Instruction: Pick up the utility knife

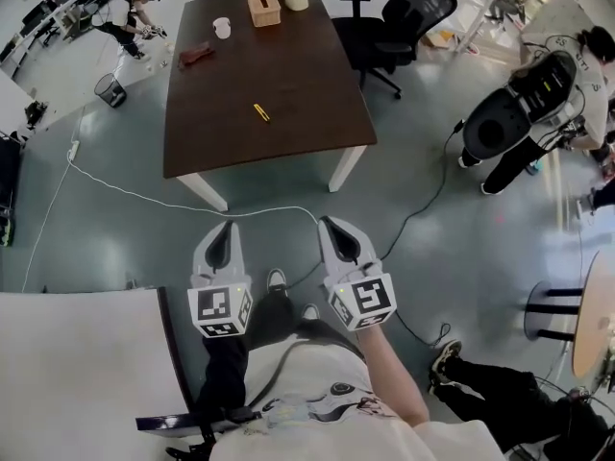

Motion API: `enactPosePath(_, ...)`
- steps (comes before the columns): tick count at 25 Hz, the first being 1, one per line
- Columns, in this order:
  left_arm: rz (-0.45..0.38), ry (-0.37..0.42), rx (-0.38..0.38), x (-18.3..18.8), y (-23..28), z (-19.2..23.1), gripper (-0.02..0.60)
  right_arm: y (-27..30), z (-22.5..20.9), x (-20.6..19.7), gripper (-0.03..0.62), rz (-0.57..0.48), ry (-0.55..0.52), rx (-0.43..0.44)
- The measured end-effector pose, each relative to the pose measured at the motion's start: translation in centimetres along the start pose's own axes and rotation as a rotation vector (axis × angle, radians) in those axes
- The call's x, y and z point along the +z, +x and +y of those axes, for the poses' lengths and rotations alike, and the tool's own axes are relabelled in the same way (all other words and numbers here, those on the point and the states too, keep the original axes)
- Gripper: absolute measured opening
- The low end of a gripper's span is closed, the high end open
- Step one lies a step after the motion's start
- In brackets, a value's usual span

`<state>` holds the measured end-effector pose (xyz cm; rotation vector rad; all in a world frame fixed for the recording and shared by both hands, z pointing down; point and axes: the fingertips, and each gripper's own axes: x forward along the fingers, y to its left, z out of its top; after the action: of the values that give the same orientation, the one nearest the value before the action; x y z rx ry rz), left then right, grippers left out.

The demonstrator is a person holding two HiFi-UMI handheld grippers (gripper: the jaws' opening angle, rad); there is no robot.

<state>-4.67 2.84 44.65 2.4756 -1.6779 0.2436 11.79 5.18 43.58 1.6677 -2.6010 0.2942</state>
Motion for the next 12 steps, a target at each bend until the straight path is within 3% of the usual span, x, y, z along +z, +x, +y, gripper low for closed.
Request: enactPosePath(12,0.008,-0.044,-0.056,1.1,9.5,7.4,-0.003,11.7,-1.0,2.2,0.002,0.002,-0.026,-0.034)
